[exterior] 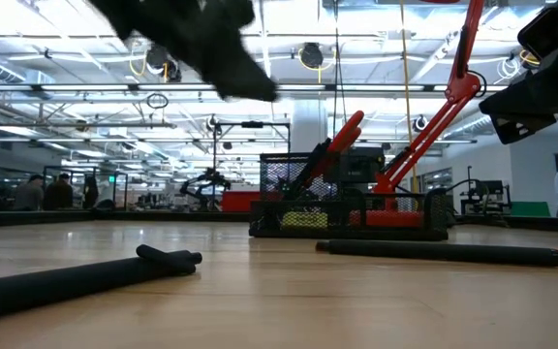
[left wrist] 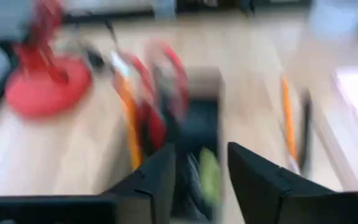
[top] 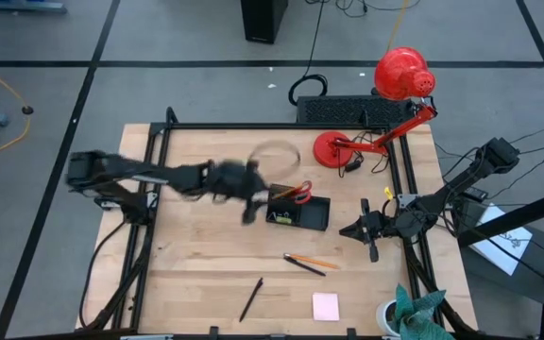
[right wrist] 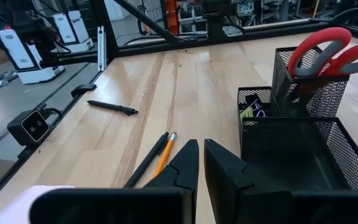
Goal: Pick and place office supplies into organizer
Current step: Put the black pen into the black desk organizer
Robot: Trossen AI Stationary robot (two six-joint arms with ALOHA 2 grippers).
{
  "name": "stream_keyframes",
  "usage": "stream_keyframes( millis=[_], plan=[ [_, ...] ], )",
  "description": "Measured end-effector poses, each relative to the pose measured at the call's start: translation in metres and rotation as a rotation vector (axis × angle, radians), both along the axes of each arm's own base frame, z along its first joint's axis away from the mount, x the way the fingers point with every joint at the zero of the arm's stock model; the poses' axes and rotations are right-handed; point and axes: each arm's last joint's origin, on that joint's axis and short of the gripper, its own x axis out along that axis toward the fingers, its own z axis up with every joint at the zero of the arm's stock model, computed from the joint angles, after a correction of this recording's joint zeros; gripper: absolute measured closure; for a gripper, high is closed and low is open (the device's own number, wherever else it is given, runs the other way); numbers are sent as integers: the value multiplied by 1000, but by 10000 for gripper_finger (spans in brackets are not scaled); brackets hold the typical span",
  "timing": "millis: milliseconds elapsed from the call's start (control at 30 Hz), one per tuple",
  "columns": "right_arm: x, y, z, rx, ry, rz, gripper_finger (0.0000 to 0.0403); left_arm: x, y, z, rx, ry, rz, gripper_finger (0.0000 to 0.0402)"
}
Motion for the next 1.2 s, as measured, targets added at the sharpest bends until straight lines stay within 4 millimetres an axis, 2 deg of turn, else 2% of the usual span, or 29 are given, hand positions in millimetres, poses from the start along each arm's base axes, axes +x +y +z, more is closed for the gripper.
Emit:
stream_keyframes(
  millis=[100,200,267,433,533,667,800,967,1200],
  plan=[
    [0,0,0,2,-4,0,385,-19,-50,10,-2,206,16,294],
    [0,0,1,2,-5,1,385,-31,-103,15,-106,218,-36,352],
    [0,0,1,1,-6,1,385,-37,-138,9,-164,219,-97,386],
    [0,0,1,-4,-8,3,385,-42,-214,-8,-224,69,-218,392],
    [1,0,2,6,-24,3,385,-40,-240,-38,-219,60,-202,398],
    [1,1,6,26,-56,4,385,-30,-255,-74,-277,70,-145,396],
    [2,1,7,33,-67,3,385,-23,-258,-105,-287,138,-75,398],
    [1,1,7,33,-66,4,385,-7,-264,-105,-278,158,-53,398],
    [1,1,7,33,-65,5,385,5,-256,-118,-183,379,29,393]
  ],
)
